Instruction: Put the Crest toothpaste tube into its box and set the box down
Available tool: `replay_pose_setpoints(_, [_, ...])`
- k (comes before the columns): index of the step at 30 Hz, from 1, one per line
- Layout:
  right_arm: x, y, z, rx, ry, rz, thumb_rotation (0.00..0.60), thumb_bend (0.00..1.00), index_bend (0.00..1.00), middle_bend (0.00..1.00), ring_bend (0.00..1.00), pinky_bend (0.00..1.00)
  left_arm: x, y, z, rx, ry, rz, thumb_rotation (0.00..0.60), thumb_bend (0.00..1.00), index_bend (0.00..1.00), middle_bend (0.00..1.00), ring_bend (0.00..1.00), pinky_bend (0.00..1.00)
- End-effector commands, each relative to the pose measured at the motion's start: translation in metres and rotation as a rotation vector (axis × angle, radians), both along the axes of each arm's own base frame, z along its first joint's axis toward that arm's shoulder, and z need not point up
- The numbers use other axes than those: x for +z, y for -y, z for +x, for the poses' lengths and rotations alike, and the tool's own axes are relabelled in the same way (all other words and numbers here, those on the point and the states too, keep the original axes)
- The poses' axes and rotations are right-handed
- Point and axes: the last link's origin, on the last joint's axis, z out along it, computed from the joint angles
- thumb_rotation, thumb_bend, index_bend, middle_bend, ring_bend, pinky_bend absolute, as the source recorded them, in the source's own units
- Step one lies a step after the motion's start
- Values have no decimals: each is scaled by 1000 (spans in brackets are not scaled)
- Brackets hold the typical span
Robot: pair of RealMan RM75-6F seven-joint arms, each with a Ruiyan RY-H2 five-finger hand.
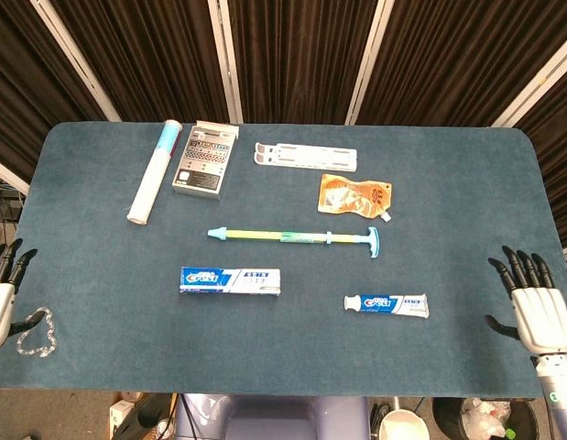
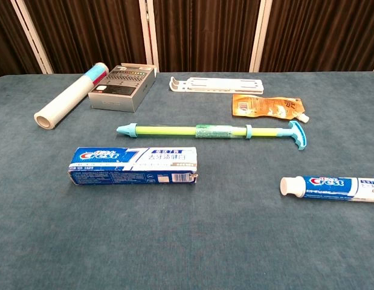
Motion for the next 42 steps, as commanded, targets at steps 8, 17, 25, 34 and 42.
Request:
replay_pose_setpoints(8, [-1, -5, 7, 20, -13, -6, 600, 155, 158, 50, 20, 0, 4, 7, -6, 4, -6, 6, 600, 39, 117, 26, 0, 68])
replay_pose_setpoints(17, [6, -3, 16, 28, -17, 0, 600, 155, 158, 50, 20, 0, 13, 9, -7, -9, 19, 36, 600, 40, 118, 36, 0, 67])
replay_pose_setpoints(25, [2, 1, 7, 6, -21, 10, 600, 156, 158, 50, 20, 0, 8, 2, -4, -15, 4, 33, 600, 39, 128, 49, 0, 67])
replay_pose_setpoints(34, [5, 0, 3, 1, -23, 4, 600, 155, 158, 50, 20, 0, 1, -6, -2, -21, 3, 23, 600, 63, 136, 61, 0, 68])
replay_pose_setpoints(42, [11, -2, 3, 2, -24, -12, 600, 156, 158, 50, 20, 0, -22, -26, 8, -38, 42, 18, 600, 63, 150, 110, 0, 68])
